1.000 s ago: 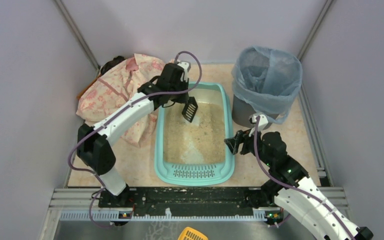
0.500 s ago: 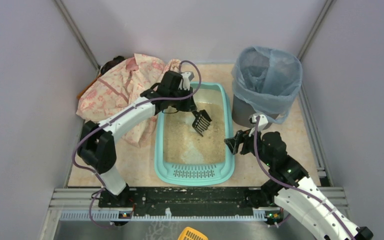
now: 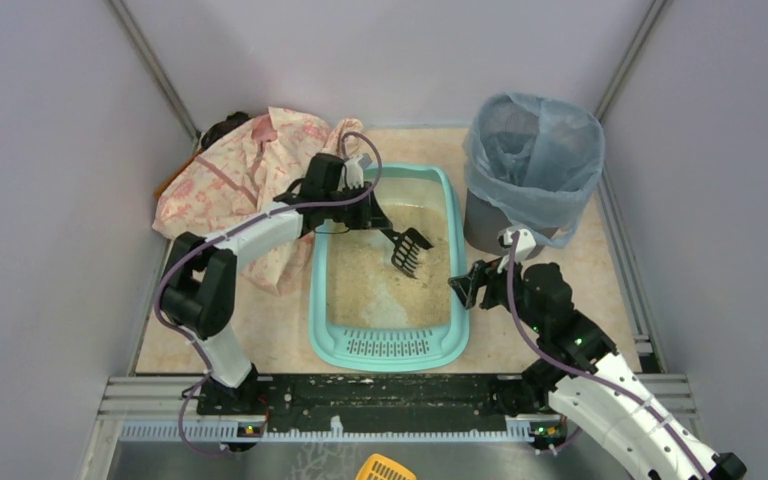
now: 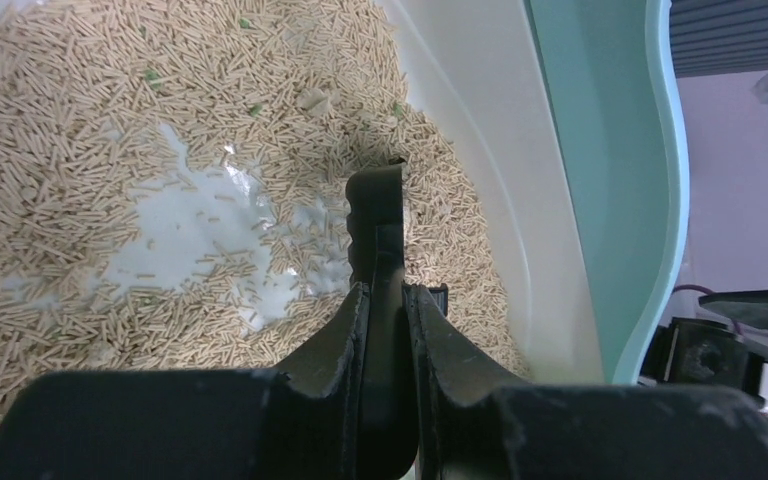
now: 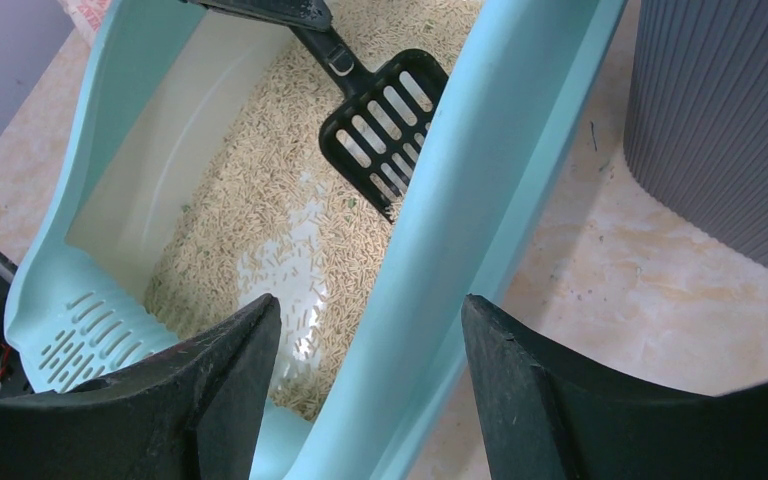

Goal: Clean the litter box

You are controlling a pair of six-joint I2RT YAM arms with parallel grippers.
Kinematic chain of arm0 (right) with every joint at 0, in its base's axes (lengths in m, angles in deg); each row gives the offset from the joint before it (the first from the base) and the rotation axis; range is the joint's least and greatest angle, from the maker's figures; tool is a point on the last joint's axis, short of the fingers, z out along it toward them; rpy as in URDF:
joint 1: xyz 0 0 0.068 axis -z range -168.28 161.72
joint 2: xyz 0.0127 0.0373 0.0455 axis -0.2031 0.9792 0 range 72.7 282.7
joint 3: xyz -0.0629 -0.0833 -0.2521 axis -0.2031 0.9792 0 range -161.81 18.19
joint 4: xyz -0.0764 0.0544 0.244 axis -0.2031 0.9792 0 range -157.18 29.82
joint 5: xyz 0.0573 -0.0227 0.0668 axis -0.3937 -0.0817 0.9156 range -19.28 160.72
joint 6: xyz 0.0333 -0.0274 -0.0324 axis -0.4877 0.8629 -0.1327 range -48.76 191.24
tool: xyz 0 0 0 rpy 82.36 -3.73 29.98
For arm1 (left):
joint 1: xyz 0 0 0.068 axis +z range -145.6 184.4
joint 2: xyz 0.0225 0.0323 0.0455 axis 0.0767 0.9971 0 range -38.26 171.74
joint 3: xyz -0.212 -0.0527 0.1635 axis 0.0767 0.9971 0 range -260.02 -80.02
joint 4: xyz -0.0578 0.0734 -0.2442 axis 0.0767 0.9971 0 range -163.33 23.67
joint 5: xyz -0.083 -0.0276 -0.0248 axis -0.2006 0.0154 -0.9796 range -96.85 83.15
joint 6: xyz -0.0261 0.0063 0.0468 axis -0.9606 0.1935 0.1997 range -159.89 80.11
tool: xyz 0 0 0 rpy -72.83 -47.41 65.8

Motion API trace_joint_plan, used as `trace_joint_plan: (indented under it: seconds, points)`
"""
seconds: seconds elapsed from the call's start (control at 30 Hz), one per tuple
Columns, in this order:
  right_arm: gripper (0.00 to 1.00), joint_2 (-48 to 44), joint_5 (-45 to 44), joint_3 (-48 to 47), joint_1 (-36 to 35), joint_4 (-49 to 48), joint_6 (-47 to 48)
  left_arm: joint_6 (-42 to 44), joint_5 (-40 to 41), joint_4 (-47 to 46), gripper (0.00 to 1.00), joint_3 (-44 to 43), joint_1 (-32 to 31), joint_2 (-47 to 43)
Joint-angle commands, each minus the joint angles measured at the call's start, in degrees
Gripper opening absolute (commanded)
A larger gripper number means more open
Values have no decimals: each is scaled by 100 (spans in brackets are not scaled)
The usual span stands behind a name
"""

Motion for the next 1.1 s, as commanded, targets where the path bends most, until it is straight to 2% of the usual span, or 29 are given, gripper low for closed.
trace_joint_plan:
  seconds: [0.0,0.47,0.6,0.77,0.93,1.07]
  points:
    - [67,46,21,-17,13,-294,-55,-313,-891,-442,0,371,67,186]
    - [67,126,22,-30,16,-270,-52,-644,-852,-645,0,22,553,-646]
    - [67,144,14,-28,12,-285,-40,-892,-1335,-876,0,74,835,-690]
    - [67,140,-7,-20,13,-294,-38,-1162,-1482,-1219,0,262,1192,-980]
    - [67,120,-5,-21,12,-278,-38,-1811,-1772,-1901,0,715,1700,-1475]
    - [67,142,-1,-10,12,-324,-39,-2725,-2055,-3018,0,1468,1837,-1663]
